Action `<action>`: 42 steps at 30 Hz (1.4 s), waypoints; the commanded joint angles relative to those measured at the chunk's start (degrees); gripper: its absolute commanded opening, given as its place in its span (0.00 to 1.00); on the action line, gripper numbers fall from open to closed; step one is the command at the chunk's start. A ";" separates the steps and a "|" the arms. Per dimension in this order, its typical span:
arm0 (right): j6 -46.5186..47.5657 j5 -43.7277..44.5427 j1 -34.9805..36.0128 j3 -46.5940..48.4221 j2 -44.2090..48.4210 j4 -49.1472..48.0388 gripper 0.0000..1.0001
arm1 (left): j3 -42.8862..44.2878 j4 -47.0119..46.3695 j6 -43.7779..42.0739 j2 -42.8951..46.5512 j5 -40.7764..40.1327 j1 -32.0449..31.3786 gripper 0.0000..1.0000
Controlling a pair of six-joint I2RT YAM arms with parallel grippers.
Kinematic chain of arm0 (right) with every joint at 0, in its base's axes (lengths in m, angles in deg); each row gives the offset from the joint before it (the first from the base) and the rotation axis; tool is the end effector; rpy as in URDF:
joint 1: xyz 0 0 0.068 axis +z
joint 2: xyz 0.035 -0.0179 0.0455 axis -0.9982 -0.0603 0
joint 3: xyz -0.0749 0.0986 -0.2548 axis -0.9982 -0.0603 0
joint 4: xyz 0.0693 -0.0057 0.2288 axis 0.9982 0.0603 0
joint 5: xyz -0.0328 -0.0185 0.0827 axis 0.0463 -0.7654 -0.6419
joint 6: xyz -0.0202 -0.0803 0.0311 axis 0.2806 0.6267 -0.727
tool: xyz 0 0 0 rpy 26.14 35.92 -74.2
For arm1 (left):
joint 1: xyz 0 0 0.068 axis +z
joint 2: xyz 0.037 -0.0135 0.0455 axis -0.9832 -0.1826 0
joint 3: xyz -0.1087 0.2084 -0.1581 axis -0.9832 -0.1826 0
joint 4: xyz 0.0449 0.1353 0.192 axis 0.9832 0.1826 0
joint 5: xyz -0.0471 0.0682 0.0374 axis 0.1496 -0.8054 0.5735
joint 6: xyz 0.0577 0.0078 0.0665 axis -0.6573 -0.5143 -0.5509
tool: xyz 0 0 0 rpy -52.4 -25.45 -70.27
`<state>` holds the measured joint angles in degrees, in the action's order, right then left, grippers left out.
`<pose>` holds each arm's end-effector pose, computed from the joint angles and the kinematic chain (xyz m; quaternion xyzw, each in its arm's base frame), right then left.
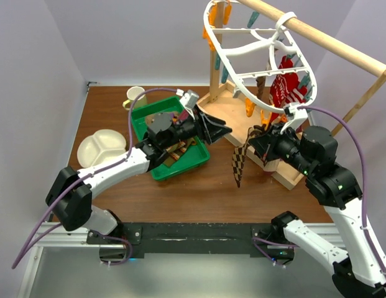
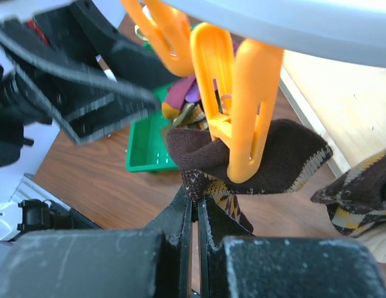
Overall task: Remove the socks clipped to the hanger
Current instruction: Remove the sock from the hanger.
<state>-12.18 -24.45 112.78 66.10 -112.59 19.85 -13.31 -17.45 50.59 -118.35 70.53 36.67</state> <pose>0.1247 0.0705 0.4140 -0.0556 0.7977 0.2857 0.5282 0.2419 -0.2655 0.3794 0.1774 0.6183 -0.5862 0.4926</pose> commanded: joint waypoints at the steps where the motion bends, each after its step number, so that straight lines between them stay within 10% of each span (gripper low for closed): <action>1: 0.73 -2.00 0.04 1.18 0.21 -0.38 0.00 | -1.12 -4.15 -2.75 1.22 0.95 -3.76 0.62; 42: -0.77 1.17 0.04 -5.77 4.52 0.41 0.00 | 14.52 2.18 -3.28 -6.51 -6.26 -13.97 0.56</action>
<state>-13.43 -23.99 112.78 60.75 -108.33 20.66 -2.14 -15.53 48.75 -123.46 65.17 23.47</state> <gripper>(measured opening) 0.023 0.561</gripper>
